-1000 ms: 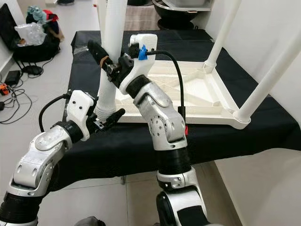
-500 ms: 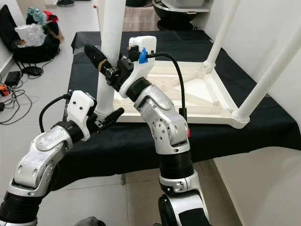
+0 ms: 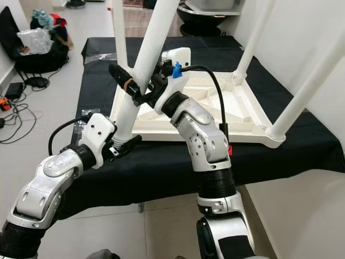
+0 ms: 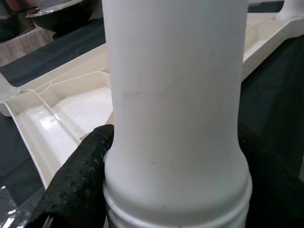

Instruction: Building children table

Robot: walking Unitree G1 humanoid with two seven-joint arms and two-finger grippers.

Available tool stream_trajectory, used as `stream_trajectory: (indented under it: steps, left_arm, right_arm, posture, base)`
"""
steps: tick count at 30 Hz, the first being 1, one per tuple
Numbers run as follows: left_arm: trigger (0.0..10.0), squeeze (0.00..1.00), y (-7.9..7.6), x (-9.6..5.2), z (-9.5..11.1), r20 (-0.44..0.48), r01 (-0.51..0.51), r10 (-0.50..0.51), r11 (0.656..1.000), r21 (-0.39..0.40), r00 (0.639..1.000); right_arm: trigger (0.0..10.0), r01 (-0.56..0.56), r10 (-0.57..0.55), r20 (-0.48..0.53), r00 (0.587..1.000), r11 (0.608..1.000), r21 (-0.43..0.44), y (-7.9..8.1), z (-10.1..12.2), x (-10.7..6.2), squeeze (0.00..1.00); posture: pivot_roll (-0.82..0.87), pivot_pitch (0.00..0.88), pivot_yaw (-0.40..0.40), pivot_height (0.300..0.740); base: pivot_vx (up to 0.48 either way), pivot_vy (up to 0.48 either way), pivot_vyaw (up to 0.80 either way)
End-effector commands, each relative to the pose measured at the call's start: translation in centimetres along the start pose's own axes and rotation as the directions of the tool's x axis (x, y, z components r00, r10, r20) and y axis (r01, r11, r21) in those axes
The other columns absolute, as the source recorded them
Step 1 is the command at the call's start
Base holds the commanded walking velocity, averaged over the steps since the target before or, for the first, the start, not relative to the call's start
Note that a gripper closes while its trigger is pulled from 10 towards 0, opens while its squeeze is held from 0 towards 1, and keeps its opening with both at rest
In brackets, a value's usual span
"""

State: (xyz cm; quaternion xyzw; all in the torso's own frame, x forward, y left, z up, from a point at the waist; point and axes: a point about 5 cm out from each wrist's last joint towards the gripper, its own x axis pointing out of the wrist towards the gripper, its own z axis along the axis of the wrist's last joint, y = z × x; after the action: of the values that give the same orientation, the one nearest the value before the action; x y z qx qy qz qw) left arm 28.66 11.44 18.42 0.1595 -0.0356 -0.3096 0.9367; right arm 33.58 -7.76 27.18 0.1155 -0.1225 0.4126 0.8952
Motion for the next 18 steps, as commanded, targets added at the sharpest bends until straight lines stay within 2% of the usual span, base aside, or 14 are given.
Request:
stream_trajectory:
  steps: [1,8,11,18]
  left_arm:
    - [10.0,0.0,-0.2,-0.5,0.2,0.007,0.017,-0.018,0.998,0.052,1.0]
    - [10.0,0.0,0.2,-0.8,0.0,-0.003,0.022,-0.022,0.997,0.079,1.0]
    - [10.0,0.0,0.4,-0.7,-0.2,-0.01,0.011,-0.01,0.997,0.075,1.0]
    - [10.0,0.0,0.4,-0.2,-0.2,-0.014,-0.008,0.009,0.998,0.064,1.0]
  right_arm:
    - [10.0,-0.034,0.035,-0.013,0.999,0.998,0.056,-0.2,0.0,-0.2,0.0]
    - [10.0,-0.097,0.098,0.006,0.995,0.97,0.225,0.3,0.1,-0.3,0.0]
    - [10.0,-0.128,0.128,0.016,0.992,0.959,0.254,0.8,0.0,-0.5,0.0]
    - [10.0,-0.138,0.134,0.03,0.99,0.958,0.251,1.7,-0.6,-0.6,0.0]
  posture:
    - [0.04,0.006,-0.058,0.74]
    - [0.04,0.003,-0.057,0.74]
    - [0.04,0.002,-0.055,0.74]
    - [0.04,0.0,-0.054,0.74]
  base:
    - [0.0,0.0,0.0]
    - [0.0,0.0,0.0]
    - [0.0,0.0,0.0]
    - [0.0,0.0,0.0]
